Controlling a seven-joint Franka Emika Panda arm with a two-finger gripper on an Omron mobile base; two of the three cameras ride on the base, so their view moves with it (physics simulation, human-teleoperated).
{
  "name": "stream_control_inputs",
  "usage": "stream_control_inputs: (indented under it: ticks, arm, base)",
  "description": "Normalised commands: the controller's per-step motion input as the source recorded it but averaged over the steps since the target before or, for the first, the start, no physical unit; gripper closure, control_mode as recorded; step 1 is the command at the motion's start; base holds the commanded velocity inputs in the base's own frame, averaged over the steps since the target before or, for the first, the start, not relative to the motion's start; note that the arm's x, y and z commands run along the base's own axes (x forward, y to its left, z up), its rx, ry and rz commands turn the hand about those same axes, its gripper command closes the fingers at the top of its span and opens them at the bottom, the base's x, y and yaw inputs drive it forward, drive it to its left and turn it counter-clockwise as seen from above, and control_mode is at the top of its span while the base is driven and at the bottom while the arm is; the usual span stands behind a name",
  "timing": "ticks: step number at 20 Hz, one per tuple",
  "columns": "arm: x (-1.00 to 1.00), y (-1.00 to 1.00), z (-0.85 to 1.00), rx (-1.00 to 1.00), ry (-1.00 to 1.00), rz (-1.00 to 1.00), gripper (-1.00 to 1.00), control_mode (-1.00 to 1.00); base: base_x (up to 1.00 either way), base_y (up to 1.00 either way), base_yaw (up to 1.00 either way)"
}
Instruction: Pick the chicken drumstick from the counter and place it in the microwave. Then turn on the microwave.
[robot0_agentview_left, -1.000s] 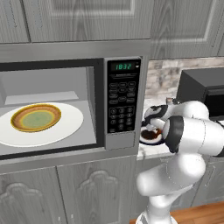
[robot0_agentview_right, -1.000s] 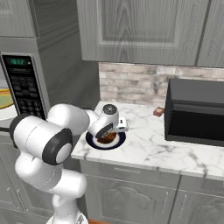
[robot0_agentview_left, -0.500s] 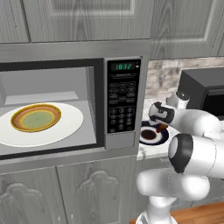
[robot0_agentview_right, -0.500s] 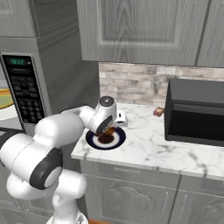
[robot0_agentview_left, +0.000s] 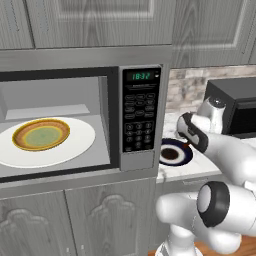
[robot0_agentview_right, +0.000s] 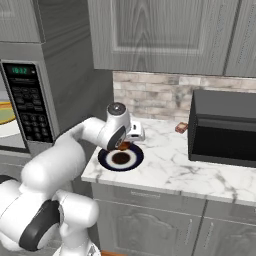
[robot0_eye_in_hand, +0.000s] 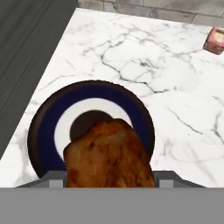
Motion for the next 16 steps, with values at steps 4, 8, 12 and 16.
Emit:
stream_control_inputs:
  ticks: [4, 8, 12, 16]
  arm:
    - [-0.39, -0.06, 0.46, 0.00, 0.00, -0.03, 1.00, -1.00]
    - [-0.45, -0.03, 0.44, 0.00, 0.00, -0.02, 1.00, -1.00]
    - [-0.53, 0.00, 0.45, 0.00, 0.00, -0.01, 1.00, -1.00]
    - [-0.50, 0.00, 0.47, 0.00, 0.00, 0.00, 1.00, -1.00]
  base:
    - [0.00, 0.00, 0.00]
    - [0.00, 0.00, 0.00]
    - [0.00, 0.00, 0.00]
    - [0.00, 0.00, 0.00]
